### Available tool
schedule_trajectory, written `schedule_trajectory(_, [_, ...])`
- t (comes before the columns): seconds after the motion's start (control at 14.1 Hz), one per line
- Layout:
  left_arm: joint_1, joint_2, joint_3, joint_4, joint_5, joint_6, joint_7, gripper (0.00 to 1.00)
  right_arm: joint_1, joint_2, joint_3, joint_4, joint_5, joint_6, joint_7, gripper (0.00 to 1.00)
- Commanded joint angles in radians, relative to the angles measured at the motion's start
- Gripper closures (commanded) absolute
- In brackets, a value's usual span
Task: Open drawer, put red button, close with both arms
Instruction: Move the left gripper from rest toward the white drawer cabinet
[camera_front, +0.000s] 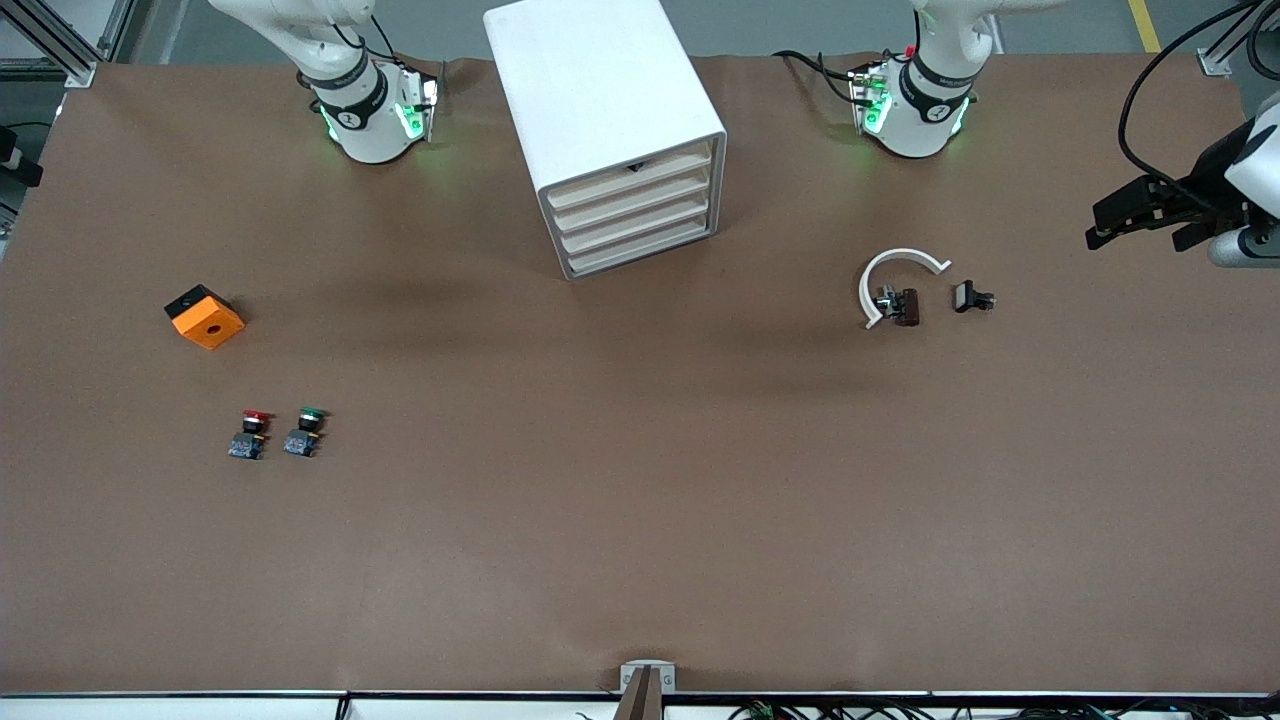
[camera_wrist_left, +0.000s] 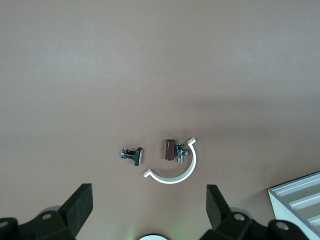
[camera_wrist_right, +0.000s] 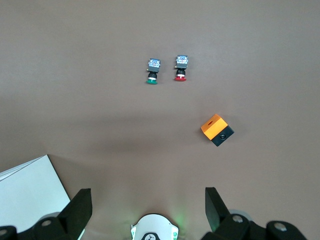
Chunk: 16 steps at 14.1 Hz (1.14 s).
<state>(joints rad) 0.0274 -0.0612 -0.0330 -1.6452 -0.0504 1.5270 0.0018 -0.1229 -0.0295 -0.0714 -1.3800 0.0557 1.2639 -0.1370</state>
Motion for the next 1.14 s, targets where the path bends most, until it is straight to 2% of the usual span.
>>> schedule_trajectory(0.0, [0.005,0.011,-0.007,0.027,0.021,-0.021,0.024,0.0,-0.014,-0.013,0.012,-0.004,0.007,-0.008,-0.019,0.0])
schedule_trajectory(0.64, [0.012,0.014,-0.007,0.019,0.021,-0.044,0.015,0.0,-0.009,-0.017,0.015,-0.028,0.003,-0.004,-0.053,0.0])
schedule_trajectory(1.06, [0.002,0.139,-0.007,0.027,0.011,-0.021,-0.061,0.0,0.009,-0.02,0.016,-0.03,-0.054,0.035,-0.047,0.0])
